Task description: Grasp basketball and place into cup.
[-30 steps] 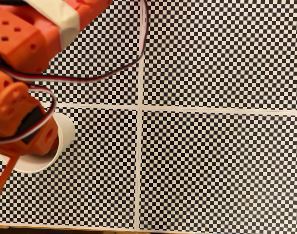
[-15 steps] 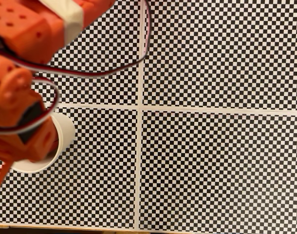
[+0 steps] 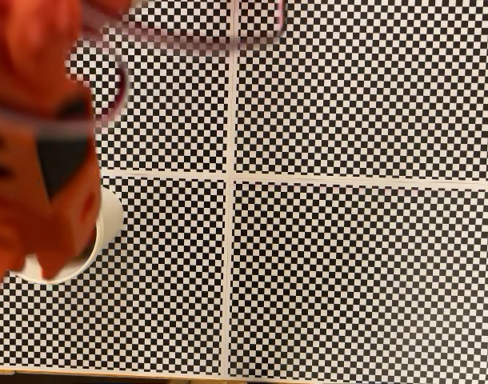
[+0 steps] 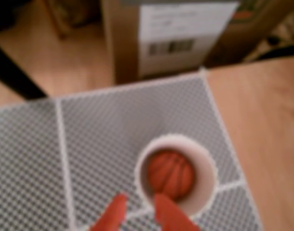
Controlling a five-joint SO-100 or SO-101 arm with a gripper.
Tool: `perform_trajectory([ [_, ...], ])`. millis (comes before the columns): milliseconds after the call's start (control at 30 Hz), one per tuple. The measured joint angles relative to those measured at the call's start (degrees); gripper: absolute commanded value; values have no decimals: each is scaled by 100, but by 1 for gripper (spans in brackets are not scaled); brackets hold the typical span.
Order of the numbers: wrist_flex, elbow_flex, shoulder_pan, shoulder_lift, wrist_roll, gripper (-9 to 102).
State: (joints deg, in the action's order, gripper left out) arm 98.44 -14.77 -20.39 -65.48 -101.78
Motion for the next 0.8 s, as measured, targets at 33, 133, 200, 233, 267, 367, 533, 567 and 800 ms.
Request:
perform_trajectory([
  [33, 0, -220, 35, -185, -18, 0],
  [133, 0, -940, 105, -914, -53, 0],
  [200, 0, -1459, 158, -1477, -53, 0],
  [233, 0, -1714, 185, -1723, -53, 0],
  [267, 0, -1969, 202, -2004, -53, 0],
  [367, 0, -2566, 264, -2733, -132, 0],
  [533, 0, -3146, 475, -3674, -193, 0],
  [567, 9, -3173, 519, -3806, -193, 0],
  [800, -141, -4482, 721, -5414, -316, 0],
])
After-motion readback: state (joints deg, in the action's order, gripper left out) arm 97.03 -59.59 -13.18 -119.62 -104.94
